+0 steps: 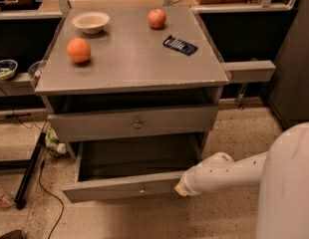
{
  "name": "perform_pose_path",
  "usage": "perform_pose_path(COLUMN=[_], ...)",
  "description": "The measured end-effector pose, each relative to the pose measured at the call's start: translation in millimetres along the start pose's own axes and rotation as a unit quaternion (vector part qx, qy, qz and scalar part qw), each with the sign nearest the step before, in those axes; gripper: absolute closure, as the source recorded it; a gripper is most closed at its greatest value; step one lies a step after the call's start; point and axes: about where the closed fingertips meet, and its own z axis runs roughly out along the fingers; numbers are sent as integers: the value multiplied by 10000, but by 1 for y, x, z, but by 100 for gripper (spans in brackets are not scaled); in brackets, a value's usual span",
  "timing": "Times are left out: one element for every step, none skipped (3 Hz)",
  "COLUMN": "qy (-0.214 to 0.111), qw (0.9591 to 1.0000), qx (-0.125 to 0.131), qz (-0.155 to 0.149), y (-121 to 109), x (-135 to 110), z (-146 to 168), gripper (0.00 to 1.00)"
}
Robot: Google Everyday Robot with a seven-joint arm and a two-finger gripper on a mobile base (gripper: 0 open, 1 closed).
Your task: Close middle drawer
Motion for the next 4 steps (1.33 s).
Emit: perform_pose_path(qy=[-65,-67,-149,-150], qw=[9999,9999,9998,9998], qx=[10,10,39,39], qz=[118,118,99,100], y=[-2,-2,-4,-4], x=[-7,-7,-16,-16], z=[8,8,12,12], gripper=[100,100,100,100])
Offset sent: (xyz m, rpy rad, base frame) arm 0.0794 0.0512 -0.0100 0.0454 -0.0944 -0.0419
